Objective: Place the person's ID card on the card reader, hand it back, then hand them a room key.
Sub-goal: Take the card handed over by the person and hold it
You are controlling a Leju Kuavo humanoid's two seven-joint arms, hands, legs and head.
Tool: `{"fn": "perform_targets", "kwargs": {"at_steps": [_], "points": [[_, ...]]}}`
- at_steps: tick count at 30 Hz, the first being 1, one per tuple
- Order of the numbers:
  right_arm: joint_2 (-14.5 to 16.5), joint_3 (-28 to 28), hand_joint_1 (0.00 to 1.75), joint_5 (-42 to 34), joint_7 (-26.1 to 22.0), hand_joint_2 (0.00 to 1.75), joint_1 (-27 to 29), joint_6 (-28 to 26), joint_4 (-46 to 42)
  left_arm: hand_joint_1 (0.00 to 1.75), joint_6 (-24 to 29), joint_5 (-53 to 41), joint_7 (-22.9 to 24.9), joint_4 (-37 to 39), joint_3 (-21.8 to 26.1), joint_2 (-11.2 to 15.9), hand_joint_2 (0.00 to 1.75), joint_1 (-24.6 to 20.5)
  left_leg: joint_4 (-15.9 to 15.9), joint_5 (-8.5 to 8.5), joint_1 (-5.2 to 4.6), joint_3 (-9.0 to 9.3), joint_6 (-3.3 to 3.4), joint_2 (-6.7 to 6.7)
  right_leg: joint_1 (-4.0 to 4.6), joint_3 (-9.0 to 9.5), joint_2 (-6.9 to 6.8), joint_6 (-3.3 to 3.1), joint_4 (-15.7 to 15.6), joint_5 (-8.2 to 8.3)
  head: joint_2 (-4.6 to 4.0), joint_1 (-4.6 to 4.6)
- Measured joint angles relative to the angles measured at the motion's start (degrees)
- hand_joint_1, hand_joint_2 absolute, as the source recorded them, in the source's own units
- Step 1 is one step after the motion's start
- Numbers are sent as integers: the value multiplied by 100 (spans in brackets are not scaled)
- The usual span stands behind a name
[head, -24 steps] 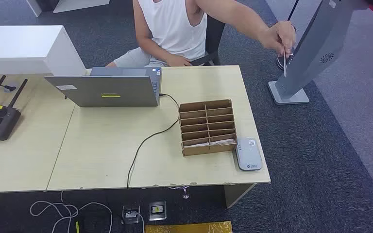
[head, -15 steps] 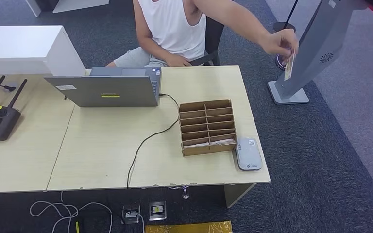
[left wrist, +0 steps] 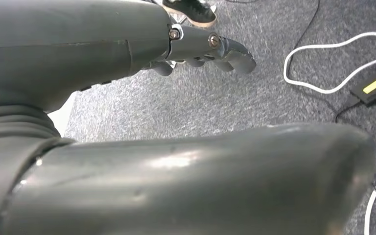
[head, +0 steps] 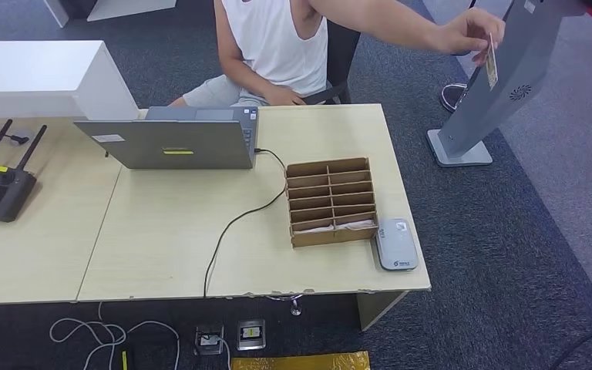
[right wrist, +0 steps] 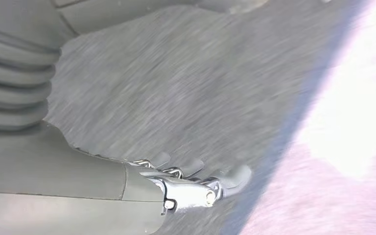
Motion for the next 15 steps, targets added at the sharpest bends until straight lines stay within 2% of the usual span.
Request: {"fn": "perform_targets", "kwargs": {"at_steps": [5,9,12,15], "points": [[-209,193,0,-110,-520,175,-1197,79,-52,0,1,1,0,0,-1,-2,0,-14,0,15,-6,-15,5,-23,-5,-11,-29,3,3,2,0,-4],[-239,744,0,-426,-931,175,-2080,252,-185,0,39,-23,-60,1,-3,-22,0,-10,1,23,-3,-28,7,-39,-1,-13,-42,6,5,6,0,-1],[-178,1587,0,-1088,-1044,175,-2453,371,-468,0,93,-90,-178,0,-5,-27,0,-27,4,25,-1,-28,9,-57,0,-12,-59,6,3,6,0,-1],[-167,2808,0,-2057,-823,175,-2545,245,-1025,0,168,-183,-367,2,-29,-28,0,-28,6,28,-7,-35,12,-66,-6,-21,-66,7,3,5,0,-1]]}}
